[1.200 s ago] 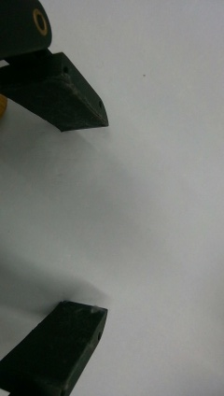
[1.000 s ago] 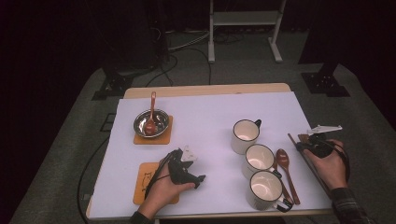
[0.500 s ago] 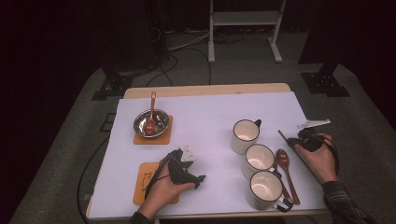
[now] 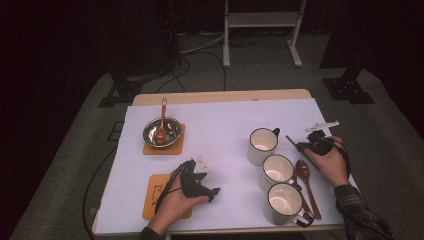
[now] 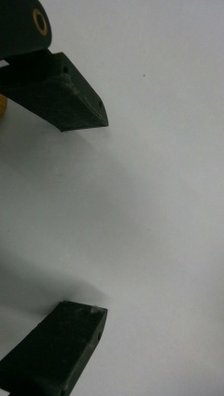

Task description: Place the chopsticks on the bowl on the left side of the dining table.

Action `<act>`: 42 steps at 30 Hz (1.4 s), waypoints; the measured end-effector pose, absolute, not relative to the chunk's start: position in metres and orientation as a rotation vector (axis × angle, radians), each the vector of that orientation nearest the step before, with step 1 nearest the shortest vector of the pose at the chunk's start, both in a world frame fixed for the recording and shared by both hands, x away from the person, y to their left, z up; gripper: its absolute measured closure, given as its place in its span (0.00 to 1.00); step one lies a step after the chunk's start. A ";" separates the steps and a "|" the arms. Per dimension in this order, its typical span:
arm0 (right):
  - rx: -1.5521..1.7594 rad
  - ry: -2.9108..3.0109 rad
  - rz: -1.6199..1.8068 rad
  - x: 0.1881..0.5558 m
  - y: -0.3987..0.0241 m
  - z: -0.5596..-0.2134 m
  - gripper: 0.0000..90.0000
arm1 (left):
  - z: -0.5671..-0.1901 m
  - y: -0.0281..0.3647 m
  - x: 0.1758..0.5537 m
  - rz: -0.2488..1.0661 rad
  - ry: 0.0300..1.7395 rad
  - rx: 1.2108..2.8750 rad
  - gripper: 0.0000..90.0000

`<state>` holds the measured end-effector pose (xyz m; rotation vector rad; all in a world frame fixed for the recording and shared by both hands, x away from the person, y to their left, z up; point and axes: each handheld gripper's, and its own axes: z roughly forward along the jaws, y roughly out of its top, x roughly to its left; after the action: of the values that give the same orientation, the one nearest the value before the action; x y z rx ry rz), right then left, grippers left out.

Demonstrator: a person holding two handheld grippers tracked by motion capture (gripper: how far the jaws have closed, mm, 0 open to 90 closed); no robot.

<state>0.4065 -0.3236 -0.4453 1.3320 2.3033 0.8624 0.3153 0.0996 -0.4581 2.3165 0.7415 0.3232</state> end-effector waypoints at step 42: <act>1.352 2.253 0.965 0.353 -0.363 -0.428 0.90 | -0.458 0.099 0.315 0.320 0.747 2.311 0.08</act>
<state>0.3528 -0.3627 -0.4285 1.3520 2.2530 0.9651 0.3152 0.0994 -0.4584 2.3110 0.7472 0.3204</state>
